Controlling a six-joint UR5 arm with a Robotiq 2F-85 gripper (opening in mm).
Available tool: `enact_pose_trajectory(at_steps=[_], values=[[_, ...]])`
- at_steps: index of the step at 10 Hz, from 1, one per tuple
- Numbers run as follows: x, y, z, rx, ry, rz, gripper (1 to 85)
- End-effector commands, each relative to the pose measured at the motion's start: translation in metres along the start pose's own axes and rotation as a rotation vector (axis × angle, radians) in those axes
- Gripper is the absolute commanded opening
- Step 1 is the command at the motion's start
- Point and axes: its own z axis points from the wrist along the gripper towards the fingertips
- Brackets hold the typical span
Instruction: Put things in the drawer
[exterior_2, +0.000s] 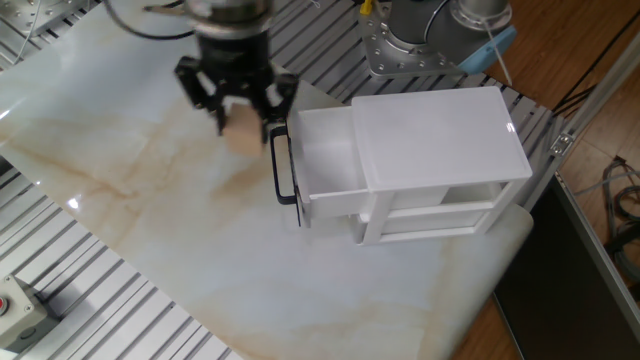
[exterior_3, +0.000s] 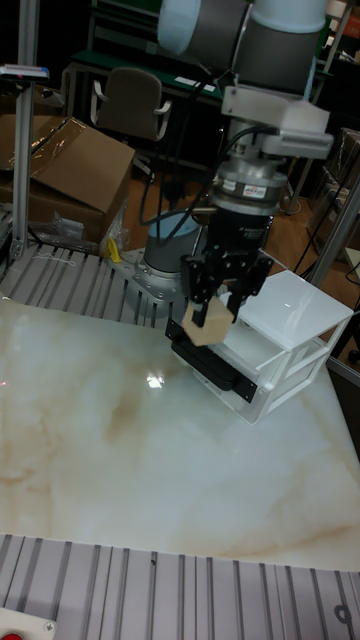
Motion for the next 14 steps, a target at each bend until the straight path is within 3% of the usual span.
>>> enact_pose_trajectory(at_steps=[1, 5, 8, 14], values=[[0.007, 0.039, -0.009, -0.015, -0.003, 0.013, 1.0], [0.014, 0.065, -0.005, -0.041, 0.001, -0.008, 1.0], [0.013, 0.079, 0.01, -0.028, -0.017, -0.004, 1.0], [0.02, 0.083, 0.036, -0.006, -0.03, -0.02, 1.0]])
